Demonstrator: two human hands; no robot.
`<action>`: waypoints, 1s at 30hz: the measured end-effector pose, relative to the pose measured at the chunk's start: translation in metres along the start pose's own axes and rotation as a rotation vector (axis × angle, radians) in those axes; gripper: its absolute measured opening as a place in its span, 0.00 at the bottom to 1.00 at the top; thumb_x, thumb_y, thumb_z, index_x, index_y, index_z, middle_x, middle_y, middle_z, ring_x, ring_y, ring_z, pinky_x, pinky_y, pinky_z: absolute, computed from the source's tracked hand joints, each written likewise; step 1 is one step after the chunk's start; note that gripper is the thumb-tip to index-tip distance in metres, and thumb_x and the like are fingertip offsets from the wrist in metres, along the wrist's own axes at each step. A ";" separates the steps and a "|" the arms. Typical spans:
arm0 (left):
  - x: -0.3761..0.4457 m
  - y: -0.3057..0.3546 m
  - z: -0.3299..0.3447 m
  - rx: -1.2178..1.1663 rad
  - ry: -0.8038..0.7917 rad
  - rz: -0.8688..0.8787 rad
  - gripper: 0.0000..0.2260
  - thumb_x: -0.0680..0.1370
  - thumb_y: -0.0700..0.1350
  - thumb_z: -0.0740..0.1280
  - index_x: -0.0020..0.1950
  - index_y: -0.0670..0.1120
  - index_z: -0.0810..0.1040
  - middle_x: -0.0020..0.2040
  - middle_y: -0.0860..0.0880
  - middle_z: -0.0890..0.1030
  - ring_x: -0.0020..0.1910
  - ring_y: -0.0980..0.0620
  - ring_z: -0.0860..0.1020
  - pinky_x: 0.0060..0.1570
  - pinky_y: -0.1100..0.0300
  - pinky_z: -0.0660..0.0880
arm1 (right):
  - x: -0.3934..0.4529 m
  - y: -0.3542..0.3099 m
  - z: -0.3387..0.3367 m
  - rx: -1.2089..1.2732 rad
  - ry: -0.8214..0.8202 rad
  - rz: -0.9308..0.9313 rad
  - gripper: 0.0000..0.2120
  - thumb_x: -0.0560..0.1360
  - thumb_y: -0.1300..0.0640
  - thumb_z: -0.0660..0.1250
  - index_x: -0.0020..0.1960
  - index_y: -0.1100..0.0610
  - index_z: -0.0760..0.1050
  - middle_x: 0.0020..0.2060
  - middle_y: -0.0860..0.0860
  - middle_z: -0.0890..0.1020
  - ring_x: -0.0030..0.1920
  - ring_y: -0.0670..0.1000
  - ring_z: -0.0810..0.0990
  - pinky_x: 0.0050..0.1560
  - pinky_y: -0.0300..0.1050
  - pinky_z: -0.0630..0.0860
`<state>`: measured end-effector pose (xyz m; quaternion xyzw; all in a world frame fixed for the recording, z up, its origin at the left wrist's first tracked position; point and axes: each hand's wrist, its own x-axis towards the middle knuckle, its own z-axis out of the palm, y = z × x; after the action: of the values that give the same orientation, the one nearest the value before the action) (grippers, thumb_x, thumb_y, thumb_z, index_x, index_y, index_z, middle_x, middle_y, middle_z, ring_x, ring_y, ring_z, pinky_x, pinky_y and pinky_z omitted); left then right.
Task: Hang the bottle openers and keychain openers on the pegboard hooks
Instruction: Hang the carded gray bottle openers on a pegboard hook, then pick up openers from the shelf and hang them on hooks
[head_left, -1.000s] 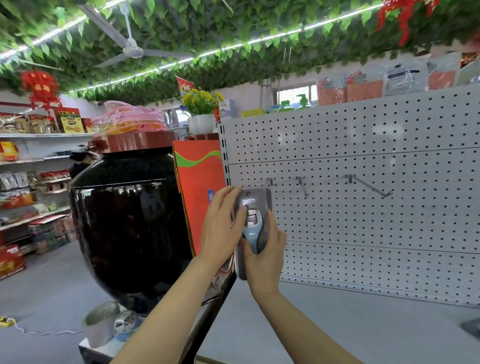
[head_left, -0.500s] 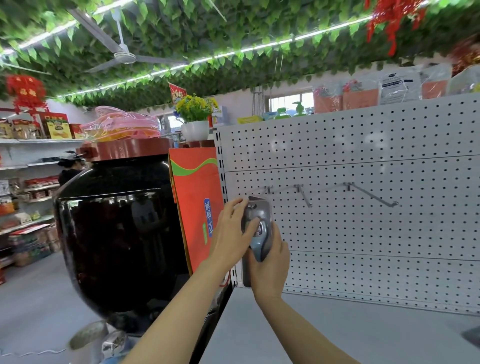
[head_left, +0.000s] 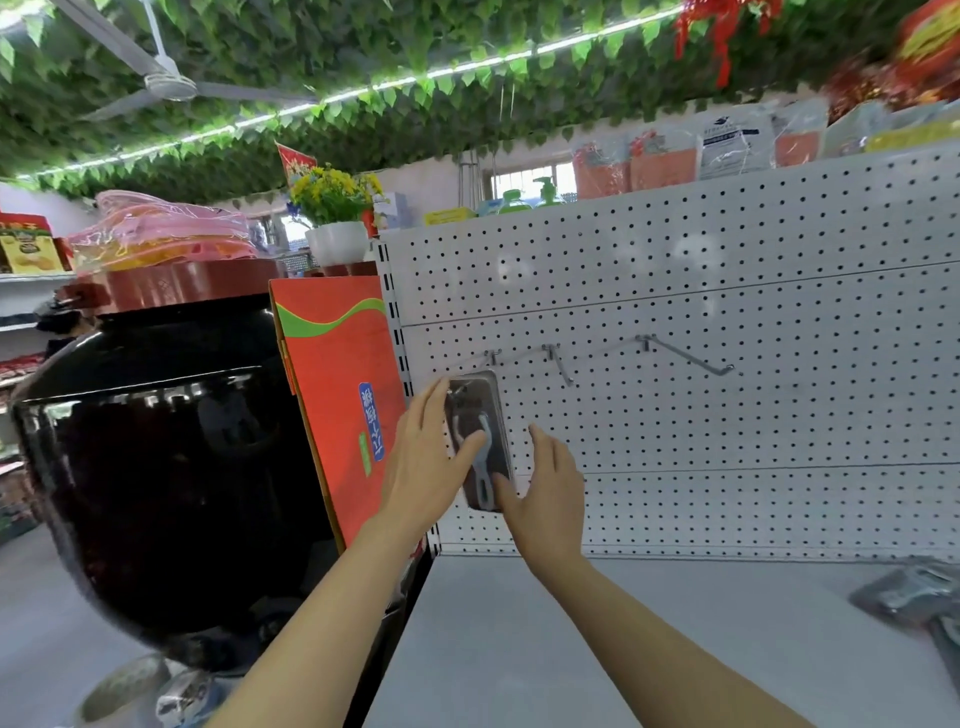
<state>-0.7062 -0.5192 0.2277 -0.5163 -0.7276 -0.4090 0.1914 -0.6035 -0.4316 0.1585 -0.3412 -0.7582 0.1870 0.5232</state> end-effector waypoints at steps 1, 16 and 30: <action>-0.006 0.003 -0.002 0.018 0.011 -0.005 0.34 0.79 0.54 0.67 0.80 0.49 0.56 0.79 0.53 0.59 0.77 0.52 0.57 0.77 0.54 0.52 | -0.001 0.005 -0.008 -0.030 0.008 -0.028 0.32 0.74 0.50 0.70 0.74 0.55 0.63 0.66 0.52 0.72 0.66 0.53 0.71 0.66 0.49 0.68; -0.099 0.109 0.014 0.242 0.047 0.121 0.34 0.77 0.55 0.69 0.77 0.42 0.62 0.76 0.44 0.66 0.74 0.45 0.63 0.74 0.49 0.61 | -0.028 0.077 -0.185 -0.273 0.034 -0.257 0.29 0.71 0.50 0.73 0.68 0.60 0.71 0.60 0.56 0.78 0.60 0.59 0.76 0.60 0.55 0.71; -0.153 0.223 0.130 0.186 -0.292 0.127 0.31 0.78 0.56 0.66 0.77 0.45 0.61 0.77 0.47 0.62 0.75 0.46 0.61 0.73 0.50 0.61 | -0.088 0.178 -0.307 -0.481 -0.019 -0.131 0.26 0.72 0.51 0.72 0.66 0.59 0.72 0.58 0.55 0.79 0.58 0.59 0.77 0.60 0.54 0.69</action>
<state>-0.4251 -0.4776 0.1319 -0.5953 -0.7483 -0.2477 0.1559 -0.2440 -0.3924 0.1036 -0.4043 -0.8064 -0.0301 0.4306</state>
